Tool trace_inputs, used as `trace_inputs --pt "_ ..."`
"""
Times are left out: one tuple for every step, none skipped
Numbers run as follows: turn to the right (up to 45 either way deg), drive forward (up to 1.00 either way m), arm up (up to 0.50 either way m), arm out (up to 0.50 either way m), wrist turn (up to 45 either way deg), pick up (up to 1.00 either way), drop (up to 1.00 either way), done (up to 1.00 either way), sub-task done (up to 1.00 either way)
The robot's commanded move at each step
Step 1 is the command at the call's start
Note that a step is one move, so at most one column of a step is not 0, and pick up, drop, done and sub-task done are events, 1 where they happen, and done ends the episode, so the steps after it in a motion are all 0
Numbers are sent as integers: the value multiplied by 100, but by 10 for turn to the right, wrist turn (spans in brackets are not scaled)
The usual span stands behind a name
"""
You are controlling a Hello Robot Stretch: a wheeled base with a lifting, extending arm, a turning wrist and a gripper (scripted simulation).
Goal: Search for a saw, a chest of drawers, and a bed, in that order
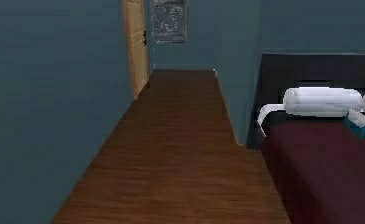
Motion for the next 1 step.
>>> trace_inputs --pt "450 0 0 0 0 0 0 0 0"
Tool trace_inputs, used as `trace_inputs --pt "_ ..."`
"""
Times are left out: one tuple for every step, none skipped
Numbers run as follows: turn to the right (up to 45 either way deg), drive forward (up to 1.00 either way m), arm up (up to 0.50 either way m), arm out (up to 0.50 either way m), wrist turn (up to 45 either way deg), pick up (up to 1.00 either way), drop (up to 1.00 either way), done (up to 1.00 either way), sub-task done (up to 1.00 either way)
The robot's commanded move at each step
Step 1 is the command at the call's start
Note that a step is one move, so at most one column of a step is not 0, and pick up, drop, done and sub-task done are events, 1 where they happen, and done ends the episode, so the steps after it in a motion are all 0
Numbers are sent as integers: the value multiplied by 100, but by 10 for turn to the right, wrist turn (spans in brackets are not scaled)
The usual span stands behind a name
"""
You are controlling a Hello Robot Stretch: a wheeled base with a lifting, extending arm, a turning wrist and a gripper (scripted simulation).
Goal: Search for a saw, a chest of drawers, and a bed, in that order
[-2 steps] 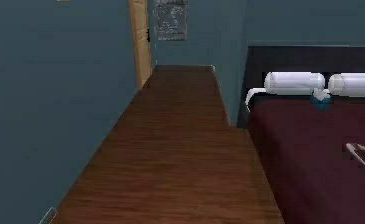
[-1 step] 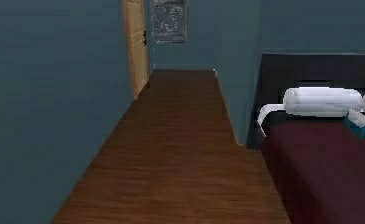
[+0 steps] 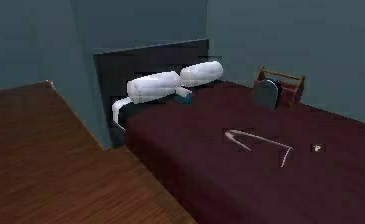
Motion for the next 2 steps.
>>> trace_inputs --pt "210 0 0 0 0 0 0 0 0" --pt "0 0 0 0 0 0 0 0 100"
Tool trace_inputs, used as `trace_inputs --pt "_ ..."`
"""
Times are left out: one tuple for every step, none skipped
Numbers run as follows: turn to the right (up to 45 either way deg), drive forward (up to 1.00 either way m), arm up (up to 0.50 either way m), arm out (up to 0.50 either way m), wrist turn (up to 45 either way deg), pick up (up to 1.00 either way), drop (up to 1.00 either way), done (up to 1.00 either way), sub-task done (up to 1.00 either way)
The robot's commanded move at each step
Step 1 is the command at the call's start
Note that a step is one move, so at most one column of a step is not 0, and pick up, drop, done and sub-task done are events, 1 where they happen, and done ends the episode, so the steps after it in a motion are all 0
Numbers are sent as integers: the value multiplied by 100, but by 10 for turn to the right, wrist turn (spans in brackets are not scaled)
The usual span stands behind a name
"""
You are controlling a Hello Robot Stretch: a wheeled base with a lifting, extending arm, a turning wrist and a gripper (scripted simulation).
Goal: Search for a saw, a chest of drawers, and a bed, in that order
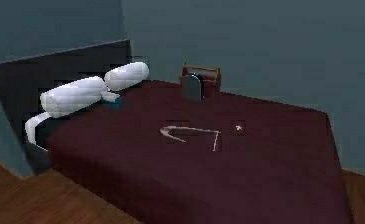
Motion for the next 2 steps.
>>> trace_inputs --pt "450 0 0 0 0 0 0 0 0" --pt "450 0 0 0 0 0 0 0 0"
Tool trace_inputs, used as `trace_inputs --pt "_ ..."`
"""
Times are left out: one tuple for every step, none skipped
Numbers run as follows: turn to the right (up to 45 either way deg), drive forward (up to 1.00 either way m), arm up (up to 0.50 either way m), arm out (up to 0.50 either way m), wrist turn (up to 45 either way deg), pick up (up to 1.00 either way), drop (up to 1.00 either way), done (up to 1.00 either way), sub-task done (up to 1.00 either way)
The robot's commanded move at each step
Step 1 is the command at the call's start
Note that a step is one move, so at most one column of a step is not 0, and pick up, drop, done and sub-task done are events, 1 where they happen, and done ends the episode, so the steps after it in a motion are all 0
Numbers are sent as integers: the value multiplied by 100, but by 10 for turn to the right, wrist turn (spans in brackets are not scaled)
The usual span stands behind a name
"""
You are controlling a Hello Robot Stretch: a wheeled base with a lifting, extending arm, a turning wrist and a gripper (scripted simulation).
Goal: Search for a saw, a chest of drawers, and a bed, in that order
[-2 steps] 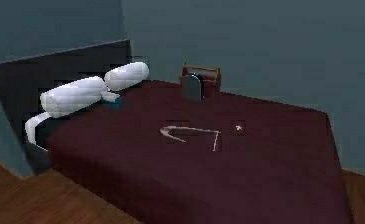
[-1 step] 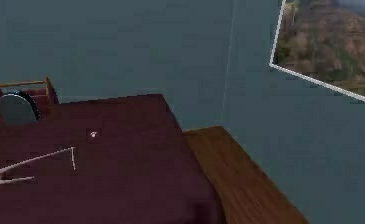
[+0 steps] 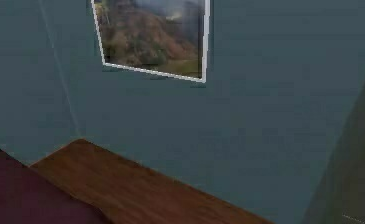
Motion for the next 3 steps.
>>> trace_inputs --pt "270 0 0 0 0 0 0 0 0" --pt "30 0 0 0 0 0 0 0 0" --pt "0 15 0 0 0 0 0 0 0"
